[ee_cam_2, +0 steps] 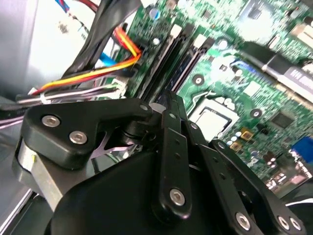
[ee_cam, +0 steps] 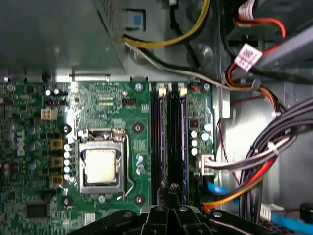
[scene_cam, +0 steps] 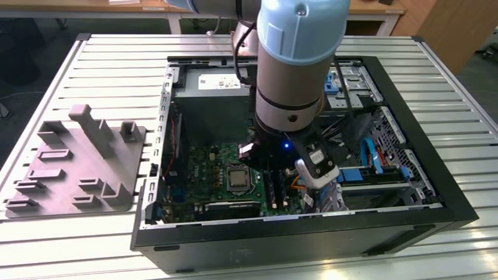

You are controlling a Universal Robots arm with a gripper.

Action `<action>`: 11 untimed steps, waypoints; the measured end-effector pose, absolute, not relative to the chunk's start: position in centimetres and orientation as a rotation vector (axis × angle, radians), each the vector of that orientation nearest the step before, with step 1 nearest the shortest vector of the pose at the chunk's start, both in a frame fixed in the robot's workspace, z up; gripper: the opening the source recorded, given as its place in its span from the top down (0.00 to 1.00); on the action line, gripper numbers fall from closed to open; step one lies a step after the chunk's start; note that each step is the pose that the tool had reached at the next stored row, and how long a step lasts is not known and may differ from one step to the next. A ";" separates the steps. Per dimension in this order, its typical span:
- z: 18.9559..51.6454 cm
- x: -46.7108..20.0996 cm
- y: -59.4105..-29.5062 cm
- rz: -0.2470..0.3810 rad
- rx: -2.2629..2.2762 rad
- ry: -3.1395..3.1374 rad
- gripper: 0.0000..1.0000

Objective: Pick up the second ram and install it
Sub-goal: 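Press down the second ram until it locks into place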

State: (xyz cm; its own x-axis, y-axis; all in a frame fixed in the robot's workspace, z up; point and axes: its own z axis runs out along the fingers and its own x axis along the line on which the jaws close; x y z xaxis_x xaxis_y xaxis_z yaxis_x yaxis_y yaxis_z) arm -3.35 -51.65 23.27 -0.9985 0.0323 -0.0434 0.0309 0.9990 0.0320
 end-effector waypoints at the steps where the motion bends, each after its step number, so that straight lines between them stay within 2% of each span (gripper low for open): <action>1: 23.3 -3.3 -51.9 0.049 0.049 3.097 0.90; 11: 22.8 -3.4 -53.0 0.049 0.049 3.097 0.90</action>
State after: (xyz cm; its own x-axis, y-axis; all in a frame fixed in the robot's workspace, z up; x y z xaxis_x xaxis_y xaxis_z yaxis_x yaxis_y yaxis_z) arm -3.35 -52.96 22.80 -0.9985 0.0324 -0.0435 0.0310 0.9990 0.0324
